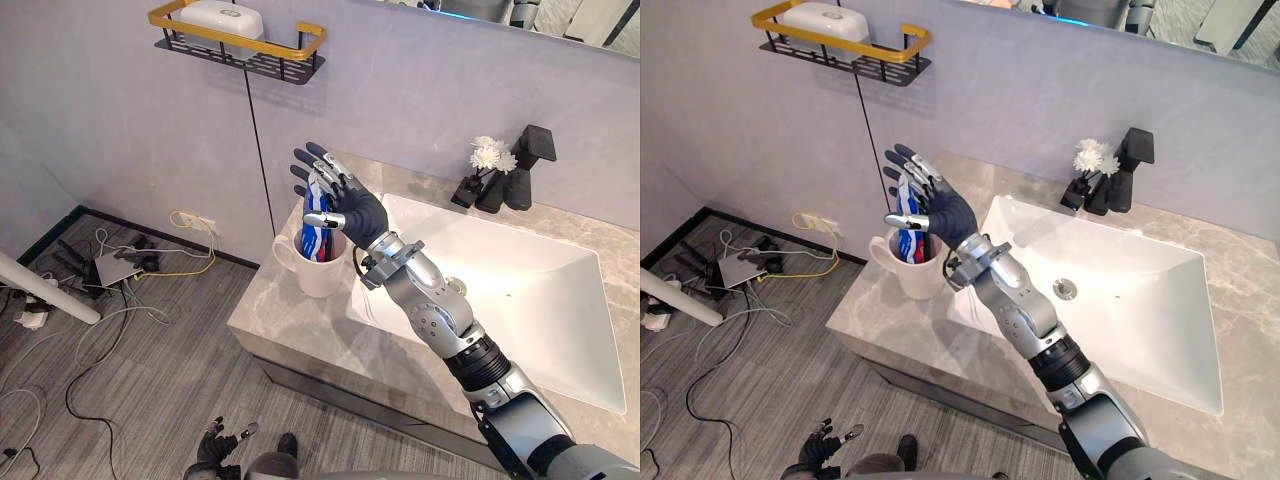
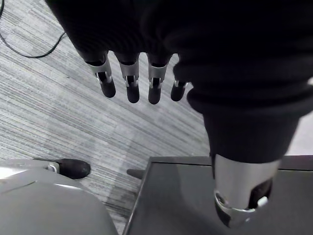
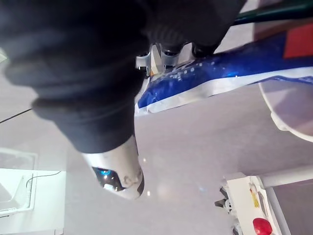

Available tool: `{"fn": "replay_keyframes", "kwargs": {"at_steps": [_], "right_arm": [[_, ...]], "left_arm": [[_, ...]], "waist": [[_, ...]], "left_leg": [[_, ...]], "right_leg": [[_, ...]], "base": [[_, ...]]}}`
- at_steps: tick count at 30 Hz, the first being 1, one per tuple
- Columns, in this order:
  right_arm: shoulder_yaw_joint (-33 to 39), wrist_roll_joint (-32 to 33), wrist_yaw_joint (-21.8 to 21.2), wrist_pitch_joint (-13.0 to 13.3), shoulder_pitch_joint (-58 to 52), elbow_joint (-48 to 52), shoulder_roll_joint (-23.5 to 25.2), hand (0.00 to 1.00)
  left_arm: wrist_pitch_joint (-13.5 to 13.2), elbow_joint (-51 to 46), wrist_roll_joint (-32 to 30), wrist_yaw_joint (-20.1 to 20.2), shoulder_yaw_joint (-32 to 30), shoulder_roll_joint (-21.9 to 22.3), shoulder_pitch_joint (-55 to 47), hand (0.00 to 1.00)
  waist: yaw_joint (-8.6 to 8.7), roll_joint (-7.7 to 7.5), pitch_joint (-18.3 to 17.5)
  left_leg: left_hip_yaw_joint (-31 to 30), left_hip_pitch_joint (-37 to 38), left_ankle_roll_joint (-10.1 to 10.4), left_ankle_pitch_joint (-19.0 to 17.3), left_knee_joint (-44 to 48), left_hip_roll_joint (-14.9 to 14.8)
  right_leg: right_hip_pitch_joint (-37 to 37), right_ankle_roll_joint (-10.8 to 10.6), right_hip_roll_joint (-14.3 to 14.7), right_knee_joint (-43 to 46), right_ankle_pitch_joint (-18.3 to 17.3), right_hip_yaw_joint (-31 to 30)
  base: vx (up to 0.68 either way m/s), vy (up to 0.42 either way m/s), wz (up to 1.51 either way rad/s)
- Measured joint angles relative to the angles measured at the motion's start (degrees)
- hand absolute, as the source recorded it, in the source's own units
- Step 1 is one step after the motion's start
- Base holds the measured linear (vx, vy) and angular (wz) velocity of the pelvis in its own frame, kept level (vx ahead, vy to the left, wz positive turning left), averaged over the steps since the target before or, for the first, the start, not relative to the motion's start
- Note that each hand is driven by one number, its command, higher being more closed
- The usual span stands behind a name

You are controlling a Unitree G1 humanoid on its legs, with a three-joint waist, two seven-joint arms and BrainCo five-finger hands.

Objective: Organize washtable

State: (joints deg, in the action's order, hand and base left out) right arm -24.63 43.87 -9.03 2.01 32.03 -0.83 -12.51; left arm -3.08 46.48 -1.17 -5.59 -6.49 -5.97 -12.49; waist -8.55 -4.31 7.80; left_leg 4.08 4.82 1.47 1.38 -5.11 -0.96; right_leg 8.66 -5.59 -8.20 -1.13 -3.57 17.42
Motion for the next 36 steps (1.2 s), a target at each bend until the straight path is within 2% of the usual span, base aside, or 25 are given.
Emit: {"fn": "replay_keyframes", "kwargs": {"at_steps": [8,14,21,23,27,30,31,33,34,36], "right_arm": [[1.69,0.03,0.04,0.26,-0.12,2.49,0.93,0.00],[3.10,0.17,0.21,1.95,-0.12,6.29,0.89,0.00],[11.06,1.24,0.66,5.12,-0.11,13.87,0.77,0.00],[17.21,1.24,1.41,6.75,-0.13,18.19,0.71,0.00],[36.56,0.83,4.46,12.23,-2.45,26.47,-2.89,0.00],[50.19,-0.86,8.18,15.97,-5.68,29.64,-5.89,0.00],[53.02,-1.37,8.98,16.71,-6.35,29.70,-6.57,0.00],[64.10,-2.90,12.55,19.21,-10.26,29.61,-9.65,0.00],[66.50,-3.35,13.16,19.84,-11.21,29.13,-10.31,0.00],[75.72,-4.30,16.11,21.12,-15.34,26.87,-12.86,0.00]], "left_arm": [[0.05,0.07,0.00,0.00,-0.07,0.01,0.00,0.00],[0.15,0.12,-0.22,-0.01,-0.14,0.01,-0.01,0.00],[0.14,0.23,-0.64,-0.82,-0.14,0.03,-0.08,0.00],[0.18,0.23,-0.71,-0.89,-0.91,0.34,-0.25,0.00],[0.17,0.22,-0.76,-0.97,-2.81,1.20,-0.03,0.00],[0.17,0.25,-0.76,-0.97,-3.25,1.43,-0.43,0.00],[0.17,0.26,-0.77,-0.97,-3.25,1.50,-0.54,0.00],[0.17,0.32,-1.16,-0.95,-3.35,2.10,-0.28,0.00],[0.12,0.33,-1.25,-0.96,-3.34,2.19,-0.35,0.00],[0.12,0.37,-1.39,-0.80,-3.35,2.37,-0.60,0.00]], "waist": [[0.07,0.02,0.01],[0.30,0.03,0.00],[0.85,0.03,-0.01],[1.52,0.06,-0.02],[2.13,0.10,-0.08],[4.05,0.39,-0.33],[4.61,0.55,-0.64],[5.70,1.27,-1.78],[6.14,1.42,-2.20],[7.32,1.92,-3.76]], "left_leg": [[-0.08,0.00,0.00,0.00,0.04,0.03],[-0.07,0.14,0.00,0.00,0.11,0.03],[0.18,0.44,0.01,0.00,0.08,0.02],[0.27,0.56,0.00,0.00,0.02,0.09],[0.55,0.90,-0.04,-0.02,-0.14,0.34],[0.75,0.80,-0.28,-0.07,-0.19,0.85],[0.75,0.62,-0.33,-0.05,-0.19,0.95],[0.93,0.22,-0.39,-0.08,-0.21,1.08],[0.92,0.09,-0.38,-0.09,-0.23,1.03],[1.21,-0.57,-0.37,-0.09,-0.24,0.92]], "right_leg": [[0.03,0.00,-0.02,0.00,0.00,0.07],[0.04,0.00,-0.02,0.00,0.00,0.06],[0.05,0.00,-0.05,0.02,0.00,-0.12],[-0.01,0.00,-0.14,0.27,0.00,-0.09],[-0.19,-0.01,-0.50,0.96,0.00,-0.03],[-0.43,-0.11,-0.99,0.98,-0.05,-0.13],[-0.64,-0.14,-1.09,1.00,-0.04,-0.12],[-1.16,-0.34,-1.27,0.95,0.07,-0.25],[-1.28,-0.35,-1.27,0.88,0.06,-0.30],[-2.07,-0.40,-1.09,0.77,0.04,-0.60]], "base": [[0.00,0.000,0.00],[0.00,0.000,0.00],[0.00,0.000,0.00],[0.00,0.000,-0.03],[0.00,0.000,-0.03],[0.00,0.000,-0.03],[0.00,0.004,-0.06],[0.00,0.000,0.00],[0.01,-0.007,-0.03],[0.01,-0.021,-0.05]]}}
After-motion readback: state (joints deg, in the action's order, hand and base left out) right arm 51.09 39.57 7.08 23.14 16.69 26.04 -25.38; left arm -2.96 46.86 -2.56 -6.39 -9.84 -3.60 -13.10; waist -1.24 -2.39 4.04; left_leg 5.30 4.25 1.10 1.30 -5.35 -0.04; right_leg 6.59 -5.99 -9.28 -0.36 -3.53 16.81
